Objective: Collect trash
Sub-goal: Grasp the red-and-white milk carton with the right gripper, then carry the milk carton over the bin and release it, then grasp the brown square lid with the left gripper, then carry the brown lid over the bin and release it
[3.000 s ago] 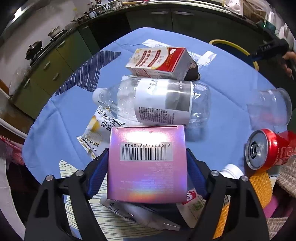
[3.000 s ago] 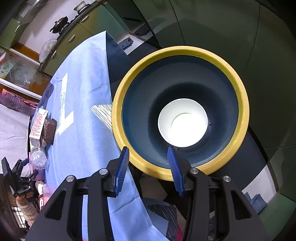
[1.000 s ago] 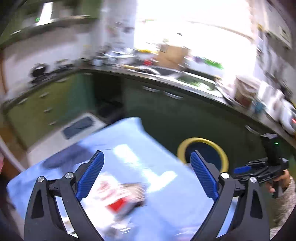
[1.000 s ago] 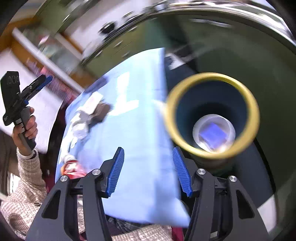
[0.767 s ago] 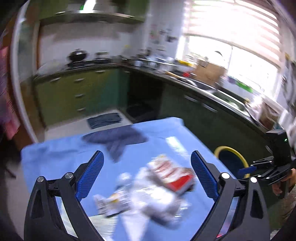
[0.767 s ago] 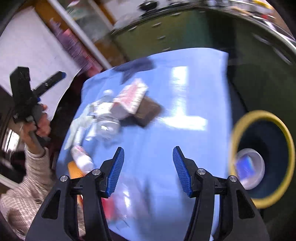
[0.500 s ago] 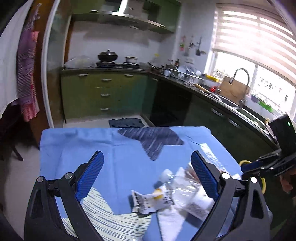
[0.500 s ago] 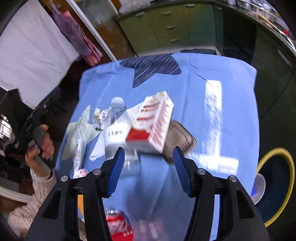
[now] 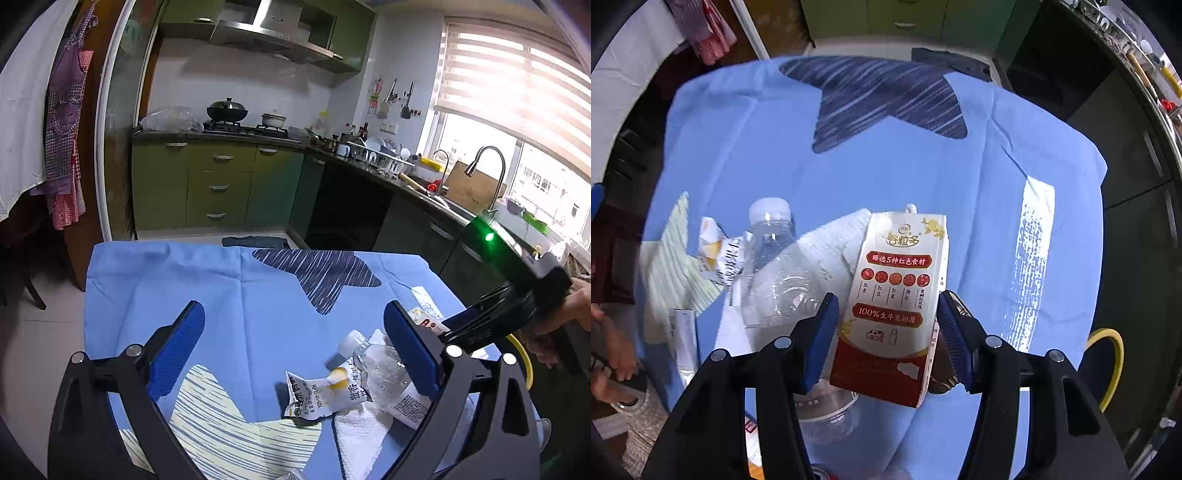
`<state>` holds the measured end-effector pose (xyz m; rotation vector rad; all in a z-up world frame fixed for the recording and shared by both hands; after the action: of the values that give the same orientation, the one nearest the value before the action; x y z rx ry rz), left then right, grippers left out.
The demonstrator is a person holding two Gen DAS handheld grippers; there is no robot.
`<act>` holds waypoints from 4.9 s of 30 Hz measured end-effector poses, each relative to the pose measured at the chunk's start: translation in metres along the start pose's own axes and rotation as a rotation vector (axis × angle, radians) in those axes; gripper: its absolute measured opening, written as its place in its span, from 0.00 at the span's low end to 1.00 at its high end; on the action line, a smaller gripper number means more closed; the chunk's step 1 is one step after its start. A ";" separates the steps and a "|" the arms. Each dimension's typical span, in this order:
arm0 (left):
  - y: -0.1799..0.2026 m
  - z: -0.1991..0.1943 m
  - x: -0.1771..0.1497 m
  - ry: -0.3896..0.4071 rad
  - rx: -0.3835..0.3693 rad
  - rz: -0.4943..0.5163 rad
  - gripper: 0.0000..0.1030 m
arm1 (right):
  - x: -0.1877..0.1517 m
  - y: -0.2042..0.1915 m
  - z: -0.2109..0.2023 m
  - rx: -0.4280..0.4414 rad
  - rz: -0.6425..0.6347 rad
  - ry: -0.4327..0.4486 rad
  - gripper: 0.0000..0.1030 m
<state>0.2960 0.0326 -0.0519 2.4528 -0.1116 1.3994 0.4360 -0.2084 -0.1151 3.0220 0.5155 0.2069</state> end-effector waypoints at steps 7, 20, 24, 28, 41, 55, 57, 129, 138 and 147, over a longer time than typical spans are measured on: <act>-0.004 -0.002 -0.001 0.006 -0.009 -0.016 0.91 | 0.000 -0.003 0.010 -0.075 -0.030 -0.021 0.51; -0.003 -0.003 -0.004 0.004 0.015 -0.016 0.91 | -0.031 0.059 -0.068 0.041 0.078 0.123 0.49; -0.001 -0.001 -0.005 0.003 0.023 -0.004 0.91 | -0.066 0.106 -0.097 0.076 0.159 0.177 0.49; 0.000 0.001 -0.006 -0.009 0.015 -0.006 0.91 | -0.108 0.168 -0.104 0.062 0.285 0.197 0.49; 0.011 0.007 -0.011 -0.034 0.011 0.036 0.91 | -0.211 0.331 0.030 0.024 0.671 0.059 0.50; 0.058 0.019 -0.021 -0.127 -0.053 0.154 0.92 | -0.252 0.328 0.021 0.157 0.738 0.171 0.58; 0.071 0.019 -0.020 -0.158 -0.074 0.169 0.93 | -0.264 0.316 0.006 0.186 0.720 0.216 0.61; 0.513 0.197 -0.115 -0.831 -0.269 0.606 0.71 | -0.536 0.313 0.009 0.466 1.055 0.675 0.70; 0.469 0.139 -0.056 -0.705 -0.365 0.536 0.73 | -0.512 0.301 0.015 0.500 1.009 0.642 0.70; 0.333 0.054 0.004 -0.523 -0.373 0.385 0.76 | -0.450 0.250 -0.015 0.479 0.779 0.617 0.71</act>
<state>0.2690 -0.2993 0.0036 2.4781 -0.9125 0.7233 0.0939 -0.5933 -0.1318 3.3940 -0.7476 1.2245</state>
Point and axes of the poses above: each gripper's, at about its wrist camera, not at the fingertips, and z roughly the way its jaws point, y to its right, x to its top, the point moved 3 cm from there along z, roughly the way its jaws point, and after that the axes turned 4 degrees about -x, right-handed, at the moved point
